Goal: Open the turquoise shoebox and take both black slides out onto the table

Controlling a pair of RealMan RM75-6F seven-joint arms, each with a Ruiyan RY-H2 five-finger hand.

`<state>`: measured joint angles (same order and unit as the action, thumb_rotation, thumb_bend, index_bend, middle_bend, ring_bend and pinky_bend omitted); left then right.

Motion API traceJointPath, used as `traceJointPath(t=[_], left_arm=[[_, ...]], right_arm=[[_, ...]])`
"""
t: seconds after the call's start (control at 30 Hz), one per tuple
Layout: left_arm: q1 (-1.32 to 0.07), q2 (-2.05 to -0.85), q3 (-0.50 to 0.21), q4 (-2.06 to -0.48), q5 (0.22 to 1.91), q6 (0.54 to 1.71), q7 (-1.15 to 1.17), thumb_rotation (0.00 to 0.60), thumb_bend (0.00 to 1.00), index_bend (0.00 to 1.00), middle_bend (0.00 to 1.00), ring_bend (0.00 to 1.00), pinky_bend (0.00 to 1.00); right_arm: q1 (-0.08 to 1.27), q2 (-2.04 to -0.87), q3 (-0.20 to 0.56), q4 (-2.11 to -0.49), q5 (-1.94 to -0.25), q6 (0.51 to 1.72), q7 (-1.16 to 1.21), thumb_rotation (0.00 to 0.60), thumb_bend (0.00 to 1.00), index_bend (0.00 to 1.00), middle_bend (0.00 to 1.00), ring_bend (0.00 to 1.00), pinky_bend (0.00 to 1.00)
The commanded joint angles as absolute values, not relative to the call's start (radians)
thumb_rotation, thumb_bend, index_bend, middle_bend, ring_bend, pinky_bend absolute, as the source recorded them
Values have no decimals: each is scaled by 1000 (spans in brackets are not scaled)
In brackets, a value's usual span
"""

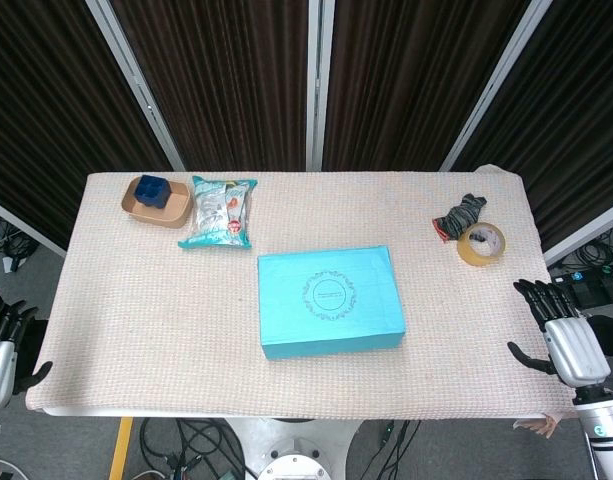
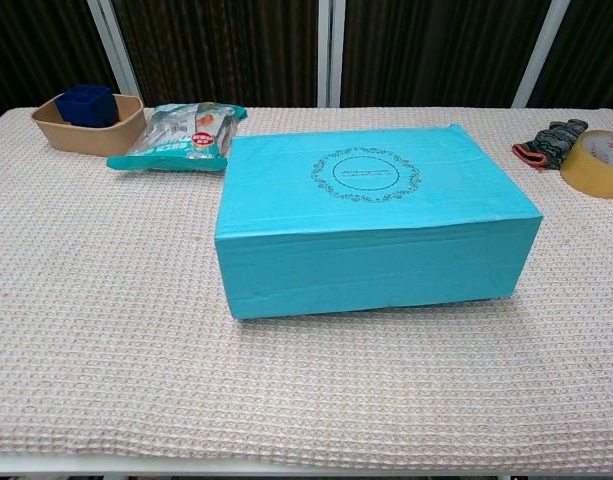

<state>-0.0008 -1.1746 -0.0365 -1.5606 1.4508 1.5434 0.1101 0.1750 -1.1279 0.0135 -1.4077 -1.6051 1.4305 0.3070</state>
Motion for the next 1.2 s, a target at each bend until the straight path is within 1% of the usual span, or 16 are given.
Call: traceJointPath(t=[0.03, 0.3, 0.5, 0.67, 0.77, 0.8, 0.97, 1.2], left_arm=[[-2, -1176, -39, -1559, 1450, 1543, 111, 600, 159, 184, 110, 13, 84], [1, -1180, -37, -1573, 1454, 1548, 118, 600, 159, 184, 111, 13, 84], [4, -1177, -44, -1575, 1461, 1567, 116, 600, 158, 184, 110, 13, 84], [14, -1180, -42, -1568, 1454, 1573, 107, 600, 158, 184, 110, 13, 84], [17, -1182, -41, -1561, 1446, 1569, 99, 600, 159, 184, 110, 13, 84], [18, -1182, -41, -1560, 1443, 1566, 97, 600, 159, 184, 110, 13, 84], [23, -1183, -41, -1550, 1438, 1565, 83, 600, 158, 184, 111, 13, 84], [22, -1188, -43, -1531, 1428, 1553, 62, 600, 158, 184, 110, 13, 84]], right_arm=[[176, -1128, 12, -1407, -1607, 1428, 307, 600, 171, 0, 66, 0, 0], [210, -1132, 13, -1384, -1622, 1389, 317, 600, 171, 0, 67, 0, 0], [329, -1177, 35, -1341, -1677, 1290, 292, 600, 172, 0, 71, 0, 0], [455, -1261, 58, -1290, -1713, 1179, 257, 600, 171, 0, 74, 0, 0], [515, -1317, 62, -1280, -1723, 1123, 242, 600, 112, 0, 68, 0, 0], [529, -1336, 62, -1277, -1726, 1115, 247, 600, 85, 0, 68, 0, 0], [578, -1439, 68, -1243, -1735, 1109, 230, 600, 29, 0, 66, 0, 0], [645, -1523, 67, -1257, -1749, 1082, 202, 600, 23, 0, 67, 0, 0]])
